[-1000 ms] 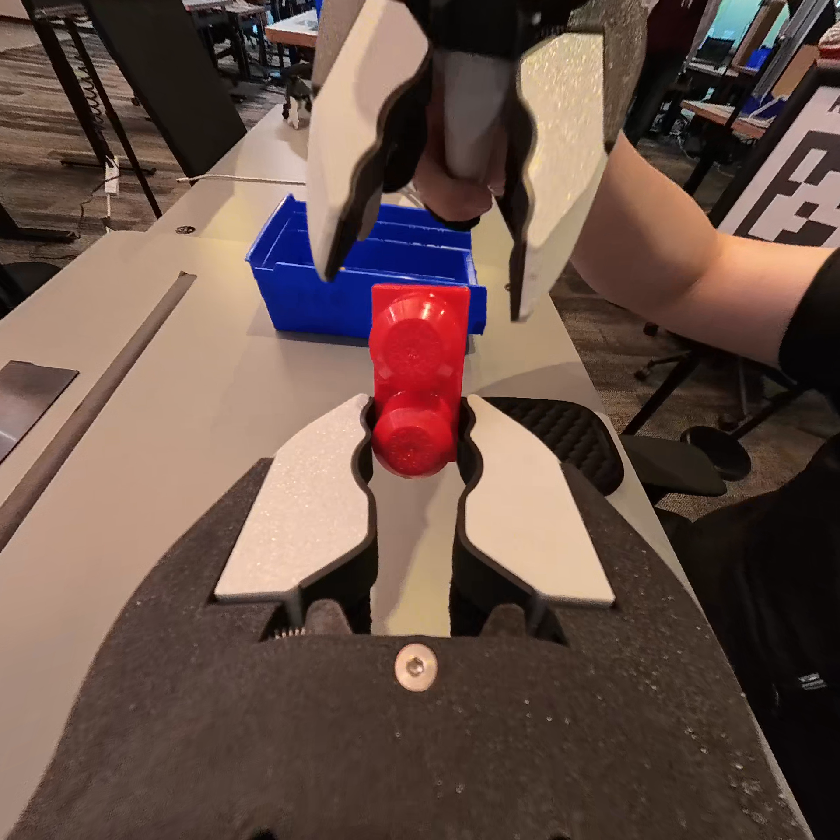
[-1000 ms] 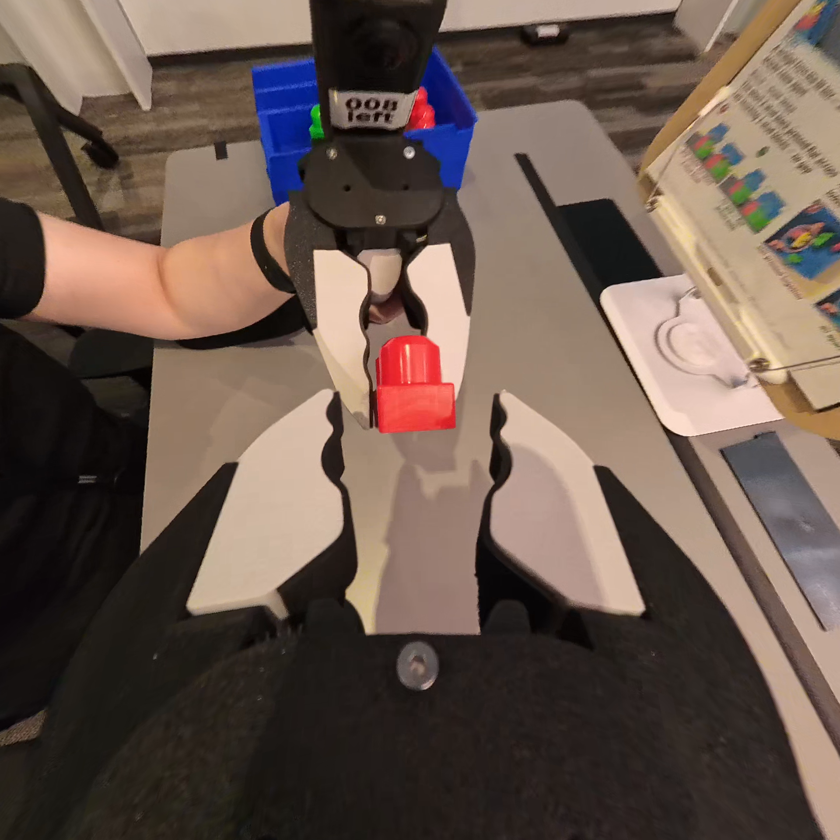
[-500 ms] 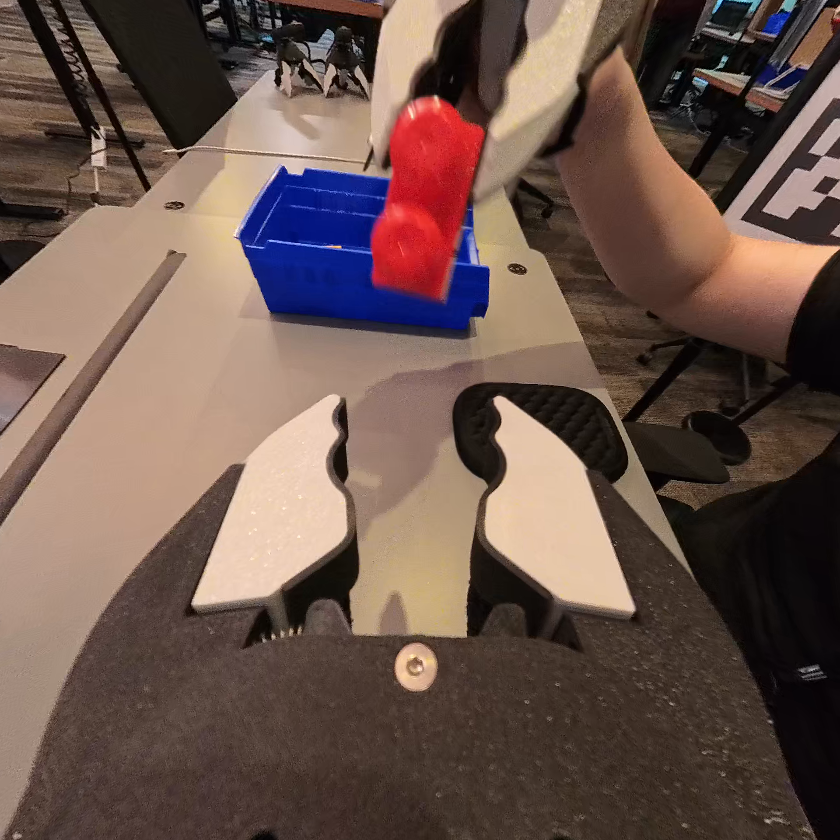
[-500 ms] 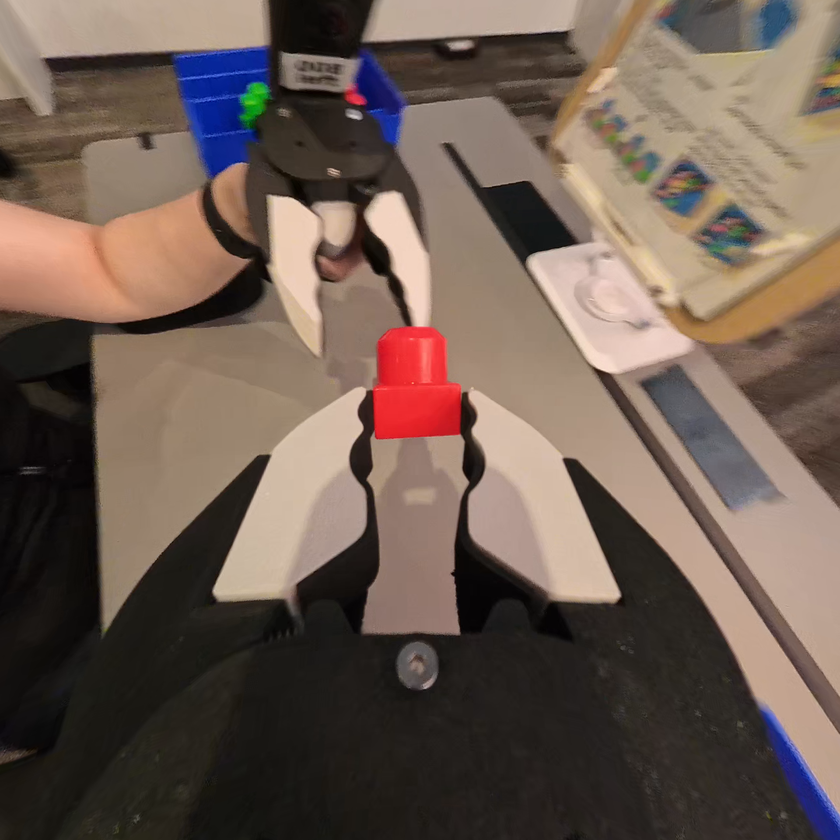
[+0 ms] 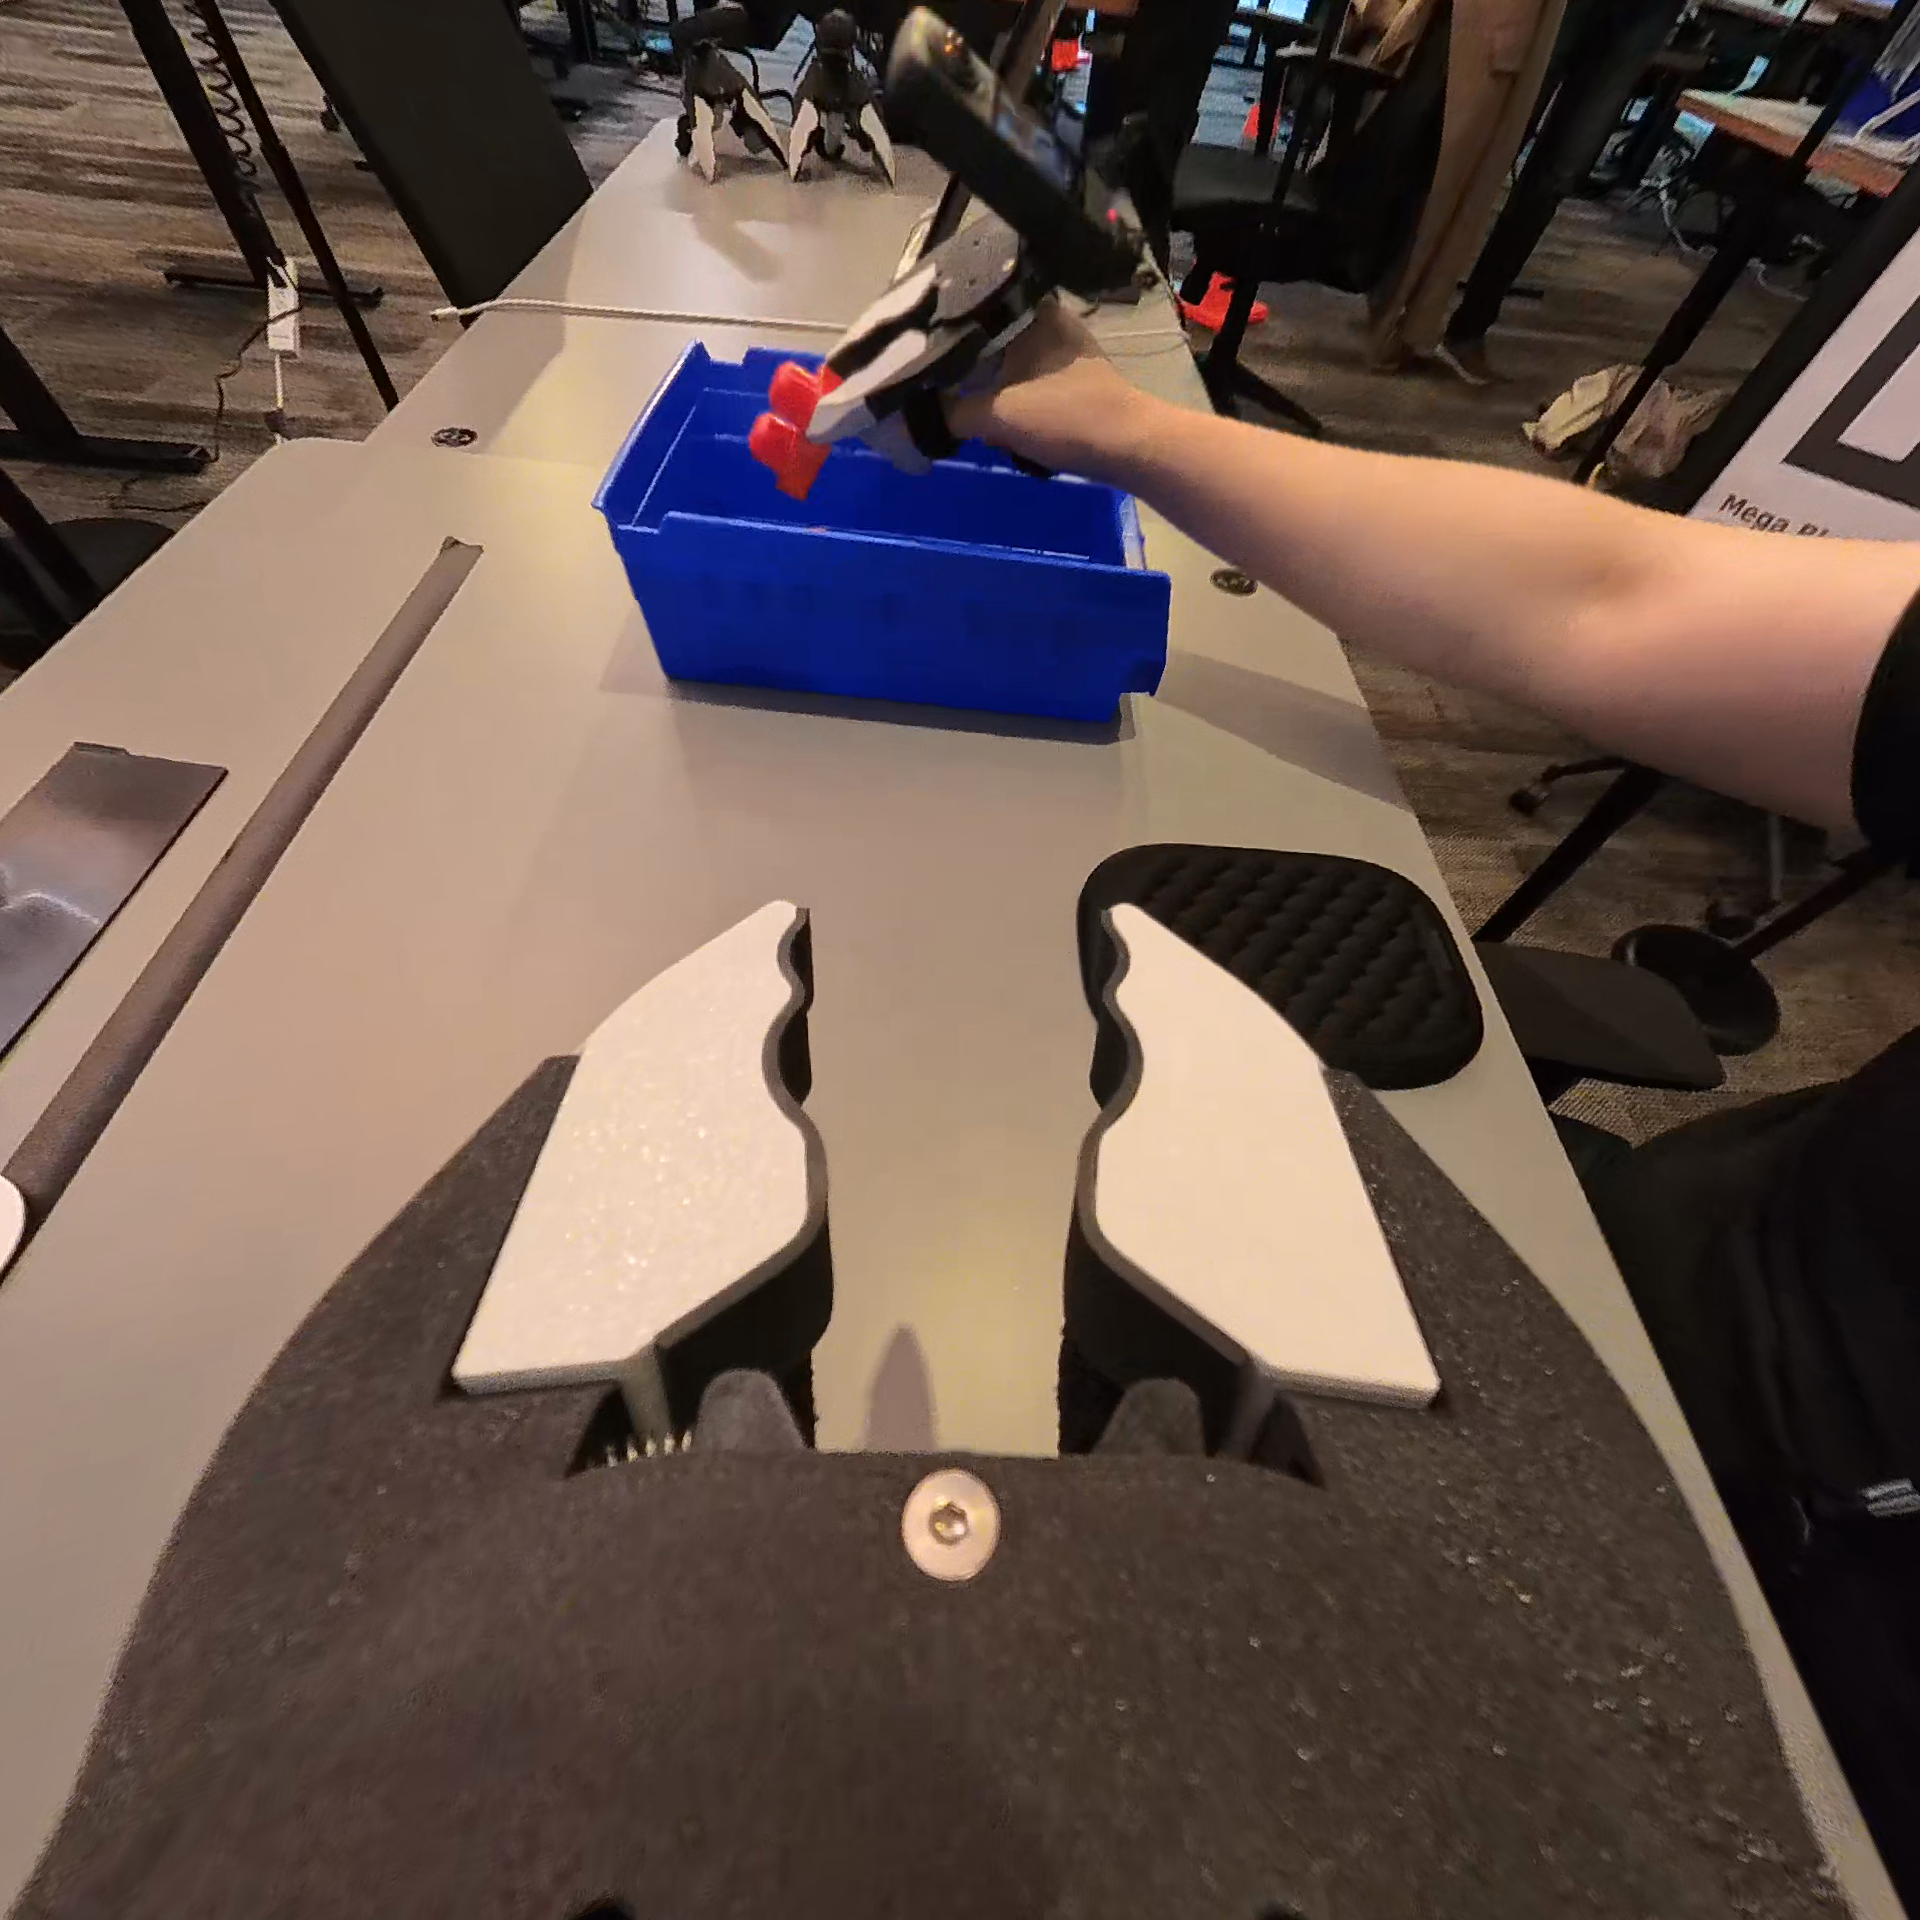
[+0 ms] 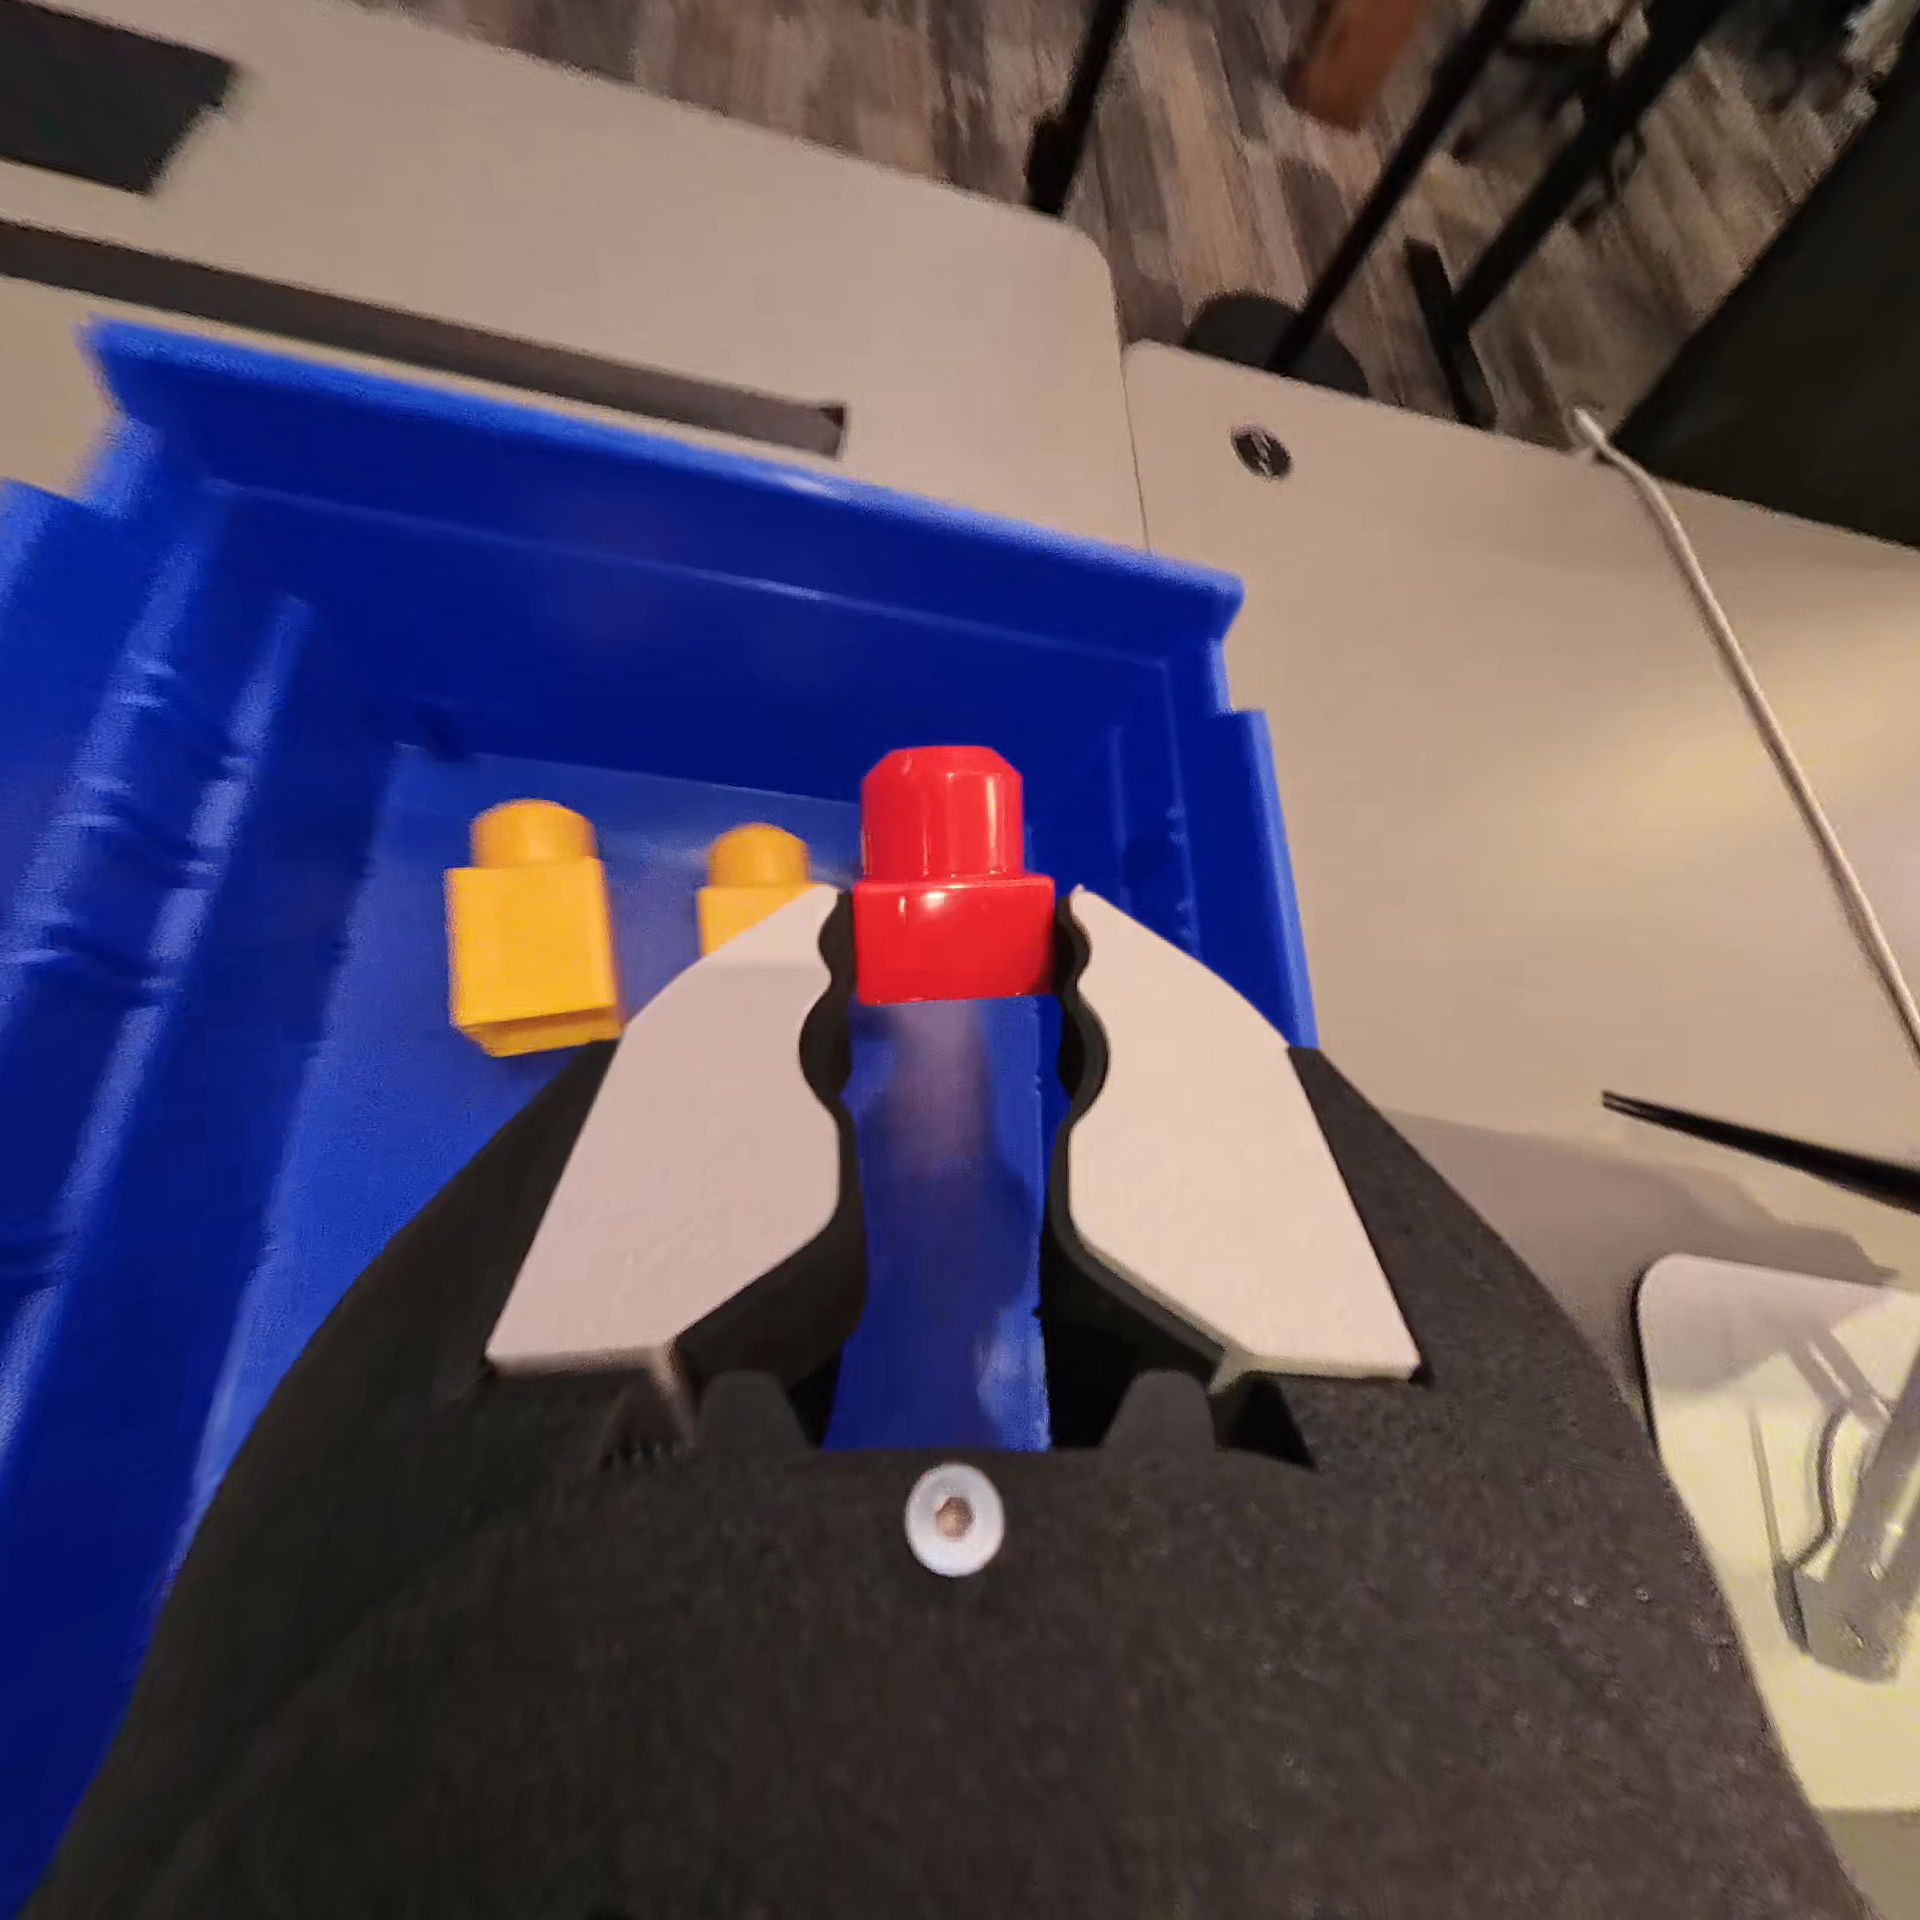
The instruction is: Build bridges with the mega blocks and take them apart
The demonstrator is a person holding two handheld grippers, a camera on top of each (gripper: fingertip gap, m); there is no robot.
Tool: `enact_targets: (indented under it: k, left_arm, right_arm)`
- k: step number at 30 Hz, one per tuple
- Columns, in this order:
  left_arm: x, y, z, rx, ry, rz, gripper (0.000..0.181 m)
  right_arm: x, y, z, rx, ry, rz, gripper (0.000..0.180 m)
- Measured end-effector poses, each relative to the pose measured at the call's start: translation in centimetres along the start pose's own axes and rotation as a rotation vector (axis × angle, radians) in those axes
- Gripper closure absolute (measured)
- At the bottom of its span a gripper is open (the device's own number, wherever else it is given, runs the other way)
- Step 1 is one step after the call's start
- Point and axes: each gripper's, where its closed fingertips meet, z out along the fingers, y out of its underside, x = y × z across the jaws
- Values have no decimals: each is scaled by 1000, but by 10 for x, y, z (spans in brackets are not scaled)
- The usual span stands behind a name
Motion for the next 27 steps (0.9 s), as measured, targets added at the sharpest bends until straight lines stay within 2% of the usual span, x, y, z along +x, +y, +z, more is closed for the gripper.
enact_targets:
  k: [10, 14, 18, 23, 27]
  left_arm:
    - [1, 1, 1, -8, 3, 9, 131]
    - [0, 1, -2, -4, 4, 3, 132]
    - [1, -1, -3, 1, 3, 7, 132]
    - [-1, -1, -6, 1, -4, 4, 132]
    - [-5, -2, -13, 10, -25, 4, 132]
  right_arm:
    - [0, 31, 40, -67, -2, 85, 144]
    - [-5, 42, 41, -125, -64, 159, 142]
    - [-9, 61, 41, -204, -96, 129, 143]
    - [-4, 45, 29, -150, -50, 84, 138]
    - [-2, 2, -8, -42, -16, 23, 139]
